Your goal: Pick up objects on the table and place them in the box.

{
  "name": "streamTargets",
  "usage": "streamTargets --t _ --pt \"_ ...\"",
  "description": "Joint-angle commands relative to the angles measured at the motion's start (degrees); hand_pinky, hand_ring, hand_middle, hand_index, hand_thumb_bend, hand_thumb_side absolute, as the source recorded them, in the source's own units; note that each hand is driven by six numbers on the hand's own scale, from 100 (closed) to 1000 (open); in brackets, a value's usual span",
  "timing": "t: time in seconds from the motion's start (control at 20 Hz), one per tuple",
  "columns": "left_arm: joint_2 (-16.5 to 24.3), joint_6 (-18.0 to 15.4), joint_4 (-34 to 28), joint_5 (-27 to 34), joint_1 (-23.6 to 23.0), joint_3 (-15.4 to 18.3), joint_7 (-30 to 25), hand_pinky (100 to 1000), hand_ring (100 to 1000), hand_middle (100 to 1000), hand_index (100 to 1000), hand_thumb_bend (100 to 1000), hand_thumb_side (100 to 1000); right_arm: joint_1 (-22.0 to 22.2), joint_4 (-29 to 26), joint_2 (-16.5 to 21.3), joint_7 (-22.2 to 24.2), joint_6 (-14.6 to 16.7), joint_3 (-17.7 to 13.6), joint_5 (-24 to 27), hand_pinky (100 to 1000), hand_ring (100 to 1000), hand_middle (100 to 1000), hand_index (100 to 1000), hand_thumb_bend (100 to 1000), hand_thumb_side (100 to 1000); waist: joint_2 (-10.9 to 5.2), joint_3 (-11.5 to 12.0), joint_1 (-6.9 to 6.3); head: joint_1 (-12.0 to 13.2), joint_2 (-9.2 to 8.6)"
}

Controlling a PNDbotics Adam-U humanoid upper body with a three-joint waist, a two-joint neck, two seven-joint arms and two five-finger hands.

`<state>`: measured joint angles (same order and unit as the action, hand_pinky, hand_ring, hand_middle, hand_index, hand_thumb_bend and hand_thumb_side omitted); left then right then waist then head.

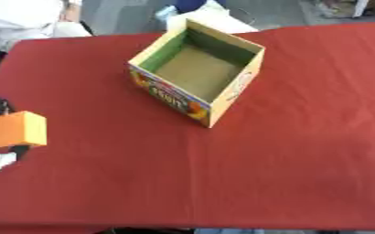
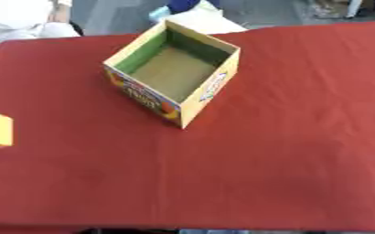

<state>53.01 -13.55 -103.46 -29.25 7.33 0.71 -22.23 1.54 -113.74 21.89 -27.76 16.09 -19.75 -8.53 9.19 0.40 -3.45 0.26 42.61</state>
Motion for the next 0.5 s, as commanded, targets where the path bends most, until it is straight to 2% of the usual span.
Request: streamTargets --t 0.05,0.5 --pt "2.6 -0.4 -0.8 2.8 3.7 -0.7 -1.4 745 729 589 653 100 254 -0.5 -0.9 1.2 0.0 0.1 -0.3 0.3 625 764 556 727 100 869 -0.51 -0.2 -0.01 -1.1 -0.89" --pt "-1.7 -0.5 6.0 9.8 19.3 -5.4 -9.3 718 698 565 636 100 245 -1.0 -0.9 1.0 0.6 0.0 0.0 0.8 625 763 554 726 100 869 -0.17 -1.3 0.03 -1.3 -1.10"
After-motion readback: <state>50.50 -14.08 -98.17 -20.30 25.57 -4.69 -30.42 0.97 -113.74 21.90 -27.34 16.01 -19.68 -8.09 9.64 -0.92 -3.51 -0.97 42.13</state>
